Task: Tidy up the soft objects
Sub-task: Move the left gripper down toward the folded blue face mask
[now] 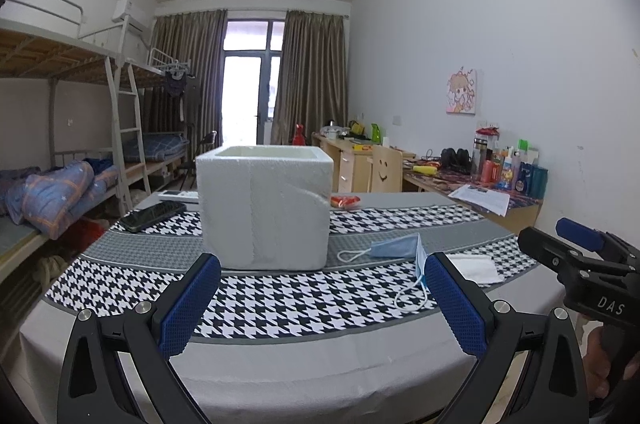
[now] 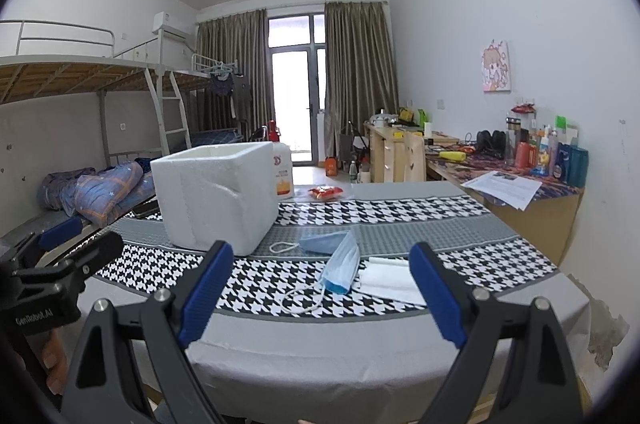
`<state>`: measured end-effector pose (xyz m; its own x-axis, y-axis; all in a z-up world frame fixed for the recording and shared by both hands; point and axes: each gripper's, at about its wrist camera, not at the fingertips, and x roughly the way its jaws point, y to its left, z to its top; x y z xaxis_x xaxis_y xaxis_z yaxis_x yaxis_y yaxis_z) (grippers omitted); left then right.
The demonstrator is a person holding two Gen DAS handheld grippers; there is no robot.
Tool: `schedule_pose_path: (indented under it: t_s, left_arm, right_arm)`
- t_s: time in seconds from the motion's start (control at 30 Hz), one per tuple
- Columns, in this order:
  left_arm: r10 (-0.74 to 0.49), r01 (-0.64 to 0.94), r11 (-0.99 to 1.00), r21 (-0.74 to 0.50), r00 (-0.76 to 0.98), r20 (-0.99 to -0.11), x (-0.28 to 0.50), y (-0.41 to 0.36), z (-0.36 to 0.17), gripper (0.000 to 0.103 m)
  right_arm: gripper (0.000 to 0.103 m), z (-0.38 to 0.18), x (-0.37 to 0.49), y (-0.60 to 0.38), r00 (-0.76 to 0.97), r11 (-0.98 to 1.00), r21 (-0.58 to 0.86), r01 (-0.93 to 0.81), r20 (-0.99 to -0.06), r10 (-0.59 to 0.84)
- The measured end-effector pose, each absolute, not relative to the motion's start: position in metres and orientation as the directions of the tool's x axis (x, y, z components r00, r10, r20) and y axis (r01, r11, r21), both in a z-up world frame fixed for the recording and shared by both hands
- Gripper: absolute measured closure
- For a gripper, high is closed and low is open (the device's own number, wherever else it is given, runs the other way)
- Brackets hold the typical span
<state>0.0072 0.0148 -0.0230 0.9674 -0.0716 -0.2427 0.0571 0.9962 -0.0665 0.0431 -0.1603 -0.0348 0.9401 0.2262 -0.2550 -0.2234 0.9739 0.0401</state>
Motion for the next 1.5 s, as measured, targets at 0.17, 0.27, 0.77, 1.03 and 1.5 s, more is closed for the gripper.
schedule_pose_path:
  t_s: [0.17,0.27,0.77,1.03,1.5]
  left_arm:
    - [-0.074,0.054,0.995,-0.083,0.963,-0.258,0.014,0.017,-0.028,0.001]
    - [-0.073,0.056,0.996,-0.073,0.964,-0.257,0.016,0.014,-0.030,0.001]
    - [-0.159,0.143,0.987,-0.074,0.937,-0.310,0.049,-0.010,-0.040,0.001]
    - [-0.231,0.213,0.973,-0.089,0.911,-0.342,0.078,-0.035,-0.047,0.001]
    - [-0.296,0.278,0.955,-0.107,0.854,-0.428,0.141,-0.065,-0.054,0.001]
  right_arm:
    - [0.011,-0.041,0.048,-0.161,0.935,0.973,0.046,-0.226,-0.270,0.230]
    - [0.011,-0.044,0.049,-0.159,0.937,0.975,0.037,-0.218,-0.273,0.220]
    - [0.011,-0.057,0.068,-0.181,0.932,0.987,0.044,-0.152,-0.325,0.158]
    - [0.011,-0.063,0.073,-0.207,0.934,0.998,0.034,-0.060,-0.352,0.068]
    - [0.011,-0.080,0.112,-0.229,0.906,0.998,0.064,0.002,-0.422,0.025]
